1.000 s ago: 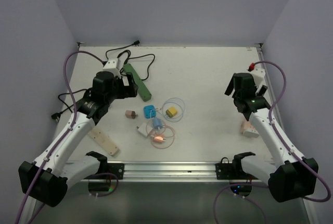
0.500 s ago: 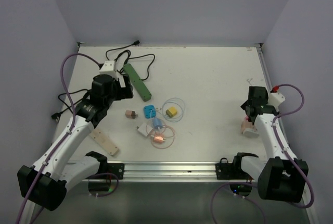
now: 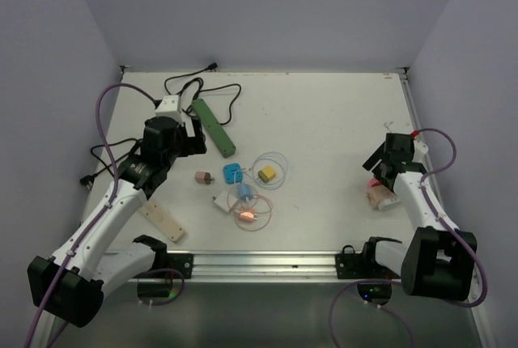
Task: Pull the plug off the socket
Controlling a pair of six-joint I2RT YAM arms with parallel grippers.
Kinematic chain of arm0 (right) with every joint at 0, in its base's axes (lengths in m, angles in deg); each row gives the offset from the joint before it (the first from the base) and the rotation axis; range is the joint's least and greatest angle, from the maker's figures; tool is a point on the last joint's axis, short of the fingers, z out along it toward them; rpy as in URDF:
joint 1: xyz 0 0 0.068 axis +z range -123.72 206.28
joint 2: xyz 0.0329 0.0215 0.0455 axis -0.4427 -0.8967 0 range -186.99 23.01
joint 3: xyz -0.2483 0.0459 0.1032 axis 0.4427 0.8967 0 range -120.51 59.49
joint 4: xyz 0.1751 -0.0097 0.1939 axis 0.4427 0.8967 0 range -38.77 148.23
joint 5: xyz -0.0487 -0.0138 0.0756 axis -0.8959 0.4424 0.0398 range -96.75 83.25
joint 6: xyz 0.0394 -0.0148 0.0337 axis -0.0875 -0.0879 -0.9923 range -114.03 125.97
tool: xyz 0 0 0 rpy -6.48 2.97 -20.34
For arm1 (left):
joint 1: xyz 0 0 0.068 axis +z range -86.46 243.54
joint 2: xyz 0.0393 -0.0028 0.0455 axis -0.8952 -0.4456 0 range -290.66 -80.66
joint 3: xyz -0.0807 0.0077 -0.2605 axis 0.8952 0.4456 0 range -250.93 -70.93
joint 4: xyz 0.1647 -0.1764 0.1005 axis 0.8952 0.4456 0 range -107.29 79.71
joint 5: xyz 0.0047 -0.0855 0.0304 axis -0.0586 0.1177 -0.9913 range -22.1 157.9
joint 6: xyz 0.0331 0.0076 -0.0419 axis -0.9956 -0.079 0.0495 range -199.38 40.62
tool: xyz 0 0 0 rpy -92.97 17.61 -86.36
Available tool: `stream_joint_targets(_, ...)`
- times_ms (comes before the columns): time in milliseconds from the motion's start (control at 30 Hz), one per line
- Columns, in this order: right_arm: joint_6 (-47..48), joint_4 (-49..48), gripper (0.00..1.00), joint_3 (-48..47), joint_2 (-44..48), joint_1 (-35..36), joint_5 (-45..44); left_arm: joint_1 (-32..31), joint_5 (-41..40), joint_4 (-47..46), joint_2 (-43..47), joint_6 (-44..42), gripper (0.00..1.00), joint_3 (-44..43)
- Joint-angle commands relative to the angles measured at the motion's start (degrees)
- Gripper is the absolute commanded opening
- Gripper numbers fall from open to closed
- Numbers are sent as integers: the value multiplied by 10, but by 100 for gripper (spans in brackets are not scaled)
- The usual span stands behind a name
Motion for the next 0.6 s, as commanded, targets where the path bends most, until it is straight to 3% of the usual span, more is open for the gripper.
stream_joint_targets(0, 39, -49, 87, -4, 0, 9, 92, 4, -10, -10, -4, -9, 100, -1)
stream_joint_targets(100, 54, -74, 84, -7, -10, 49, 121, 4, -10, -10, -7, -9, 100, -1)
stream_joint_targets(433, 68, -112, 83, -98, -114, 283, 132, 5, -12, -11, -18, -9, 100, 2)
stream_joint_targets(567, 76, -105, 83, -144, -121, 322, 130, 5, -9, -12, -20, -9, 100, 1)
